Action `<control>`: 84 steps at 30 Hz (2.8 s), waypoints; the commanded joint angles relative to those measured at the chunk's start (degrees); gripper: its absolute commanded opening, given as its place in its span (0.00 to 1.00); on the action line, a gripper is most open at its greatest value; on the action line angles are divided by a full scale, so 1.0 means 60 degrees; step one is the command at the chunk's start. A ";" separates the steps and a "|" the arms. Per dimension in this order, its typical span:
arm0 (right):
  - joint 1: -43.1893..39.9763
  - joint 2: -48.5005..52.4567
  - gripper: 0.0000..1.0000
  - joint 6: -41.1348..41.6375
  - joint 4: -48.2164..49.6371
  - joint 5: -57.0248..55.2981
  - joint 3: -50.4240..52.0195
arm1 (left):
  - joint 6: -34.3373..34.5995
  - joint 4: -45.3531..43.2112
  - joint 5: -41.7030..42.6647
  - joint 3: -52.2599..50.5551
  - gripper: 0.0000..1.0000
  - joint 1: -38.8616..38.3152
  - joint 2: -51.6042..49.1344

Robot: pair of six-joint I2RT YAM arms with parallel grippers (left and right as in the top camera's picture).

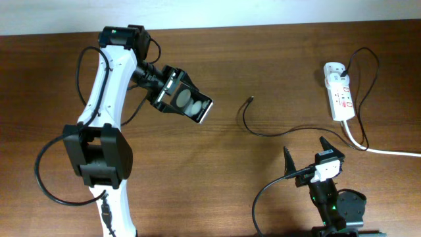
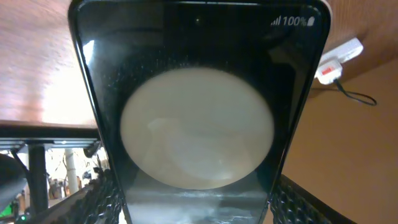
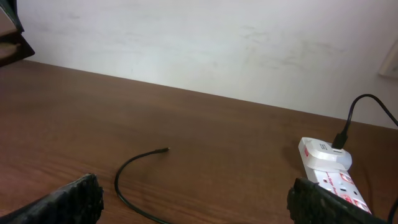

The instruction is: Plug charger to phone and switch on socket

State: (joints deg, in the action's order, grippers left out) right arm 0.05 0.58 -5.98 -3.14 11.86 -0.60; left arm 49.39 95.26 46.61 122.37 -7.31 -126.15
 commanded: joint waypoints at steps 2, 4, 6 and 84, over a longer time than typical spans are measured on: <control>0.0062 -0.0062 0.99 0.0069 -0.0055 0.0051 0.0047 | 0.0153 0.0219 0.1129 0.0240 0.00 0.0058 -0.0080; 0.0062 -0.0062 0.99 0.0069 -0.0055 0.0051 0.0047 | 0.0153 0.0219 0.1322 0.0237 0.00 0.0058 -0.0080; 0.0062 -0.0062 0.99 0.0069 -0.0055 0.0051 0.0047 | 0.0153 0.0222 0.1501 0.0237 0.00 0.0058 -0.0080; 0.0051 -0.0062 0.99 0.0076 -0.0127 0.0233 -0.0033 | 0.0149 0.0244 0.4018 0.0240 0.00 0.0579 -0.0080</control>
State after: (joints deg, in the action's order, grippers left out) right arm 0.05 0.58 -5.96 -3.20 12.29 -0.60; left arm 49.58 96.44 67.77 122.37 -4.10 -126.15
